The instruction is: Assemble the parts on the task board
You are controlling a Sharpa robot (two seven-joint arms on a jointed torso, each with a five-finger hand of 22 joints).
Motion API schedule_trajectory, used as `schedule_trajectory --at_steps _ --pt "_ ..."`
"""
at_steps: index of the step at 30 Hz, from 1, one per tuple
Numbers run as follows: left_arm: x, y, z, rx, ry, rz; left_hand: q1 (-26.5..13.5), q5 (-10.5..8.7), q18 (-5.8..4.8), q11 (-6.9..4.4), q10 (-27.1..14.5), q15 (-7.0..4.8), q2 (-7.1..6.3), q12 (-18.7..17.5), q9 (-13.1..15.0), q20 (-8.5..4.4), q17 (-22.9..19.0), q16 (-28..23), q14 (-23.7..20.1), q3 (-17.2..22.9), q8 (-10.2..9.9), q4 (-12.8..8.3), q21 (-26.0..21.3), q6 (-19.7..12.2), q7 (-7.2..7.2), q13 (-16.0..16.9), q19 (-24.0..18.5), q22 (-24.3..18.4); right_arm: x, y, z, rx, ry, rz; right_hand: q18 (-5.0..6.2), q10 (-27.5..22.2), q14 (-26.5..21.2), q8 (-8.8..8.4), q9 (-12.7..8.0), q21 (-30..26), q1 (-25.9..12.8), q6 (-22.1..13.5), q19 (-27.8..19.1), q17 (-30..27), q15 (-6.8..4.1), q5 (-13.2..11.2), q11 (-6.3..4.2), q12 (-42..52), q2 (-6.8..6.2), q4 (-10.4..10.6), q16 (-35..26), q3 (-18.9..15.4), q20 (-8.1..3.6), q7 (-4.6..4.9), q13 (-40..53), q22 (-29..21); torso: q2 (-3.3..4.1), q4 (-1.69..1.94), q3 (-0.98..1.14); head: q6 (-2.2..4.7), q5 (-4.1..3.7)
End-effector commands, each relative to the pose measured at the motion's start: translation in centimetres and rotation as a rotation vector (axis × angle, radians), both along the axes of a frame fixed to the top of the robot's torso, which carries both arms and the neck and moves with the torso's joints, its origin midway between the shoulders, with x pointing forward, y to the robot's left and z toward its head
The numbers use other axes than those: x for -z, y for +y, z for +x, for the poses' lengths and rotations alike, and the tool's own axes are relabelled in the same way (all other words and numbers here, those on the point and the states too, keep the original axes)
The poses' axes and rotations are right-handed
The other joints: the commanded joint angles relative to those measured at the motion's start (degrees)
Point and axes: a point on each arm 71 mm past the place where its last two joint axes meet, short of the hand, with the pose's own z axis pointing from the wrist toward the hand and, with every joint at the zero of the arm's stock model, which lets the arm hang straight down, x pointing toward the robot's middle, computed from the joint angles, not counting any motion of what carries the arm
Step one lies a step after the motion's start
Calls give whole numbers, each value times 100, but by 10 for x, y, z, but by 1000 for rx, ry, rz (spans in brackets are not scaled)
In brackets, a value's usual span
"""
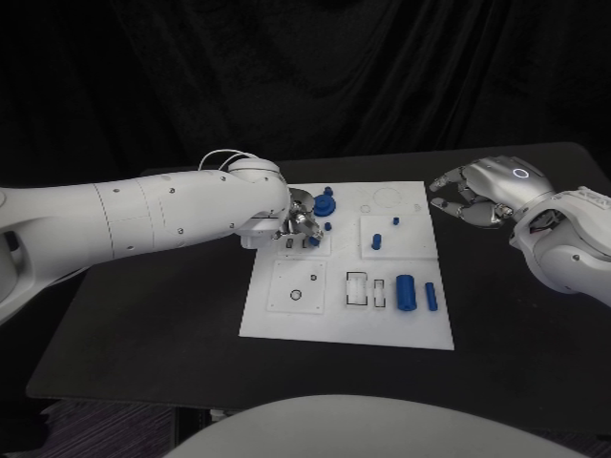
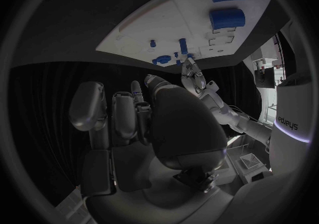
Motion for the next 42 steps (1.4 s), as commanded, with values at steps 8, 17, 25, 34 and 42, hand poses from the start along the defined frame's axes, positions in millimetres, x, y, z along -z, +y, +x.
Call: schedule_trajectory --at_steps 8,17,25,34,42 --pt "-1 11 -4 -34 -19 -14 -41 -19 -81 -35 -25 -42 -60 -53 44 -12 93 -37 -31 138 18 -94 -48 49 -16 742 7 -9 2 -3 0 31 21 -16 70 -13 302 -55 -20 -65 54 9 -50 238 11 52 31 -27 -26 -3 -55 54 16 20 612 789 0 14 -2 0 6" --pt "-2 19 -6 -77 -47 -23 -151 -121 -83 -42 -60 -55 -54 -94 79 -24 42 -65 -51 240 -32 -77 -62 90 -15 703 23 4 4 -3 0 38 34 -26 75 -24 295 -59 -22 -97 56 5 -58 215 12 54 32 -38 -26 -2 -90 59 17 22 597 782 1 14 0 0 38" --pt "2 23 -9 -99 -42 -13 -214 -167 -95 -44 -39 -59 -39 -87 84 -29 69 -58 -25 269 -69 -42 -37 120 -15 717 72 52 4 -2 1 41 43 -33 81 -42 289 -66 -26 -133 59 -2 -67 201 13 57 34 -57 -25 -1 -110 67 18 23 575 774 3 3 -4 0 79" --pt "8 28 -12 -129 -43 -10 -291 -174 -105 -55 41 -76 -61 -39 48 -44 70 -62 3 313 -181 -33 -15 156 -20 782 135 95 5 -2 2 50 56 -33 85 -51 284 -69 -28 -160 63 -4 -74 189 15 59 36 -66 -24 -1 -130 75 19 24 565 767 0 -2 -1 0 101" --pt "12 27 -13 -145 -61 -33 -338 -193 -111 -62 86 -85 -44 -13 10 -55 60 -73 19 360 -291 -26 -11 223 -24 821 178 119 6 -2 2 53 61 -35 91 -65 277 -68 -29 -194 66 1 -83 172 16 62 37 -80 -22 0 -155 82 20 25 548 759 -2 -1 1 0 103"
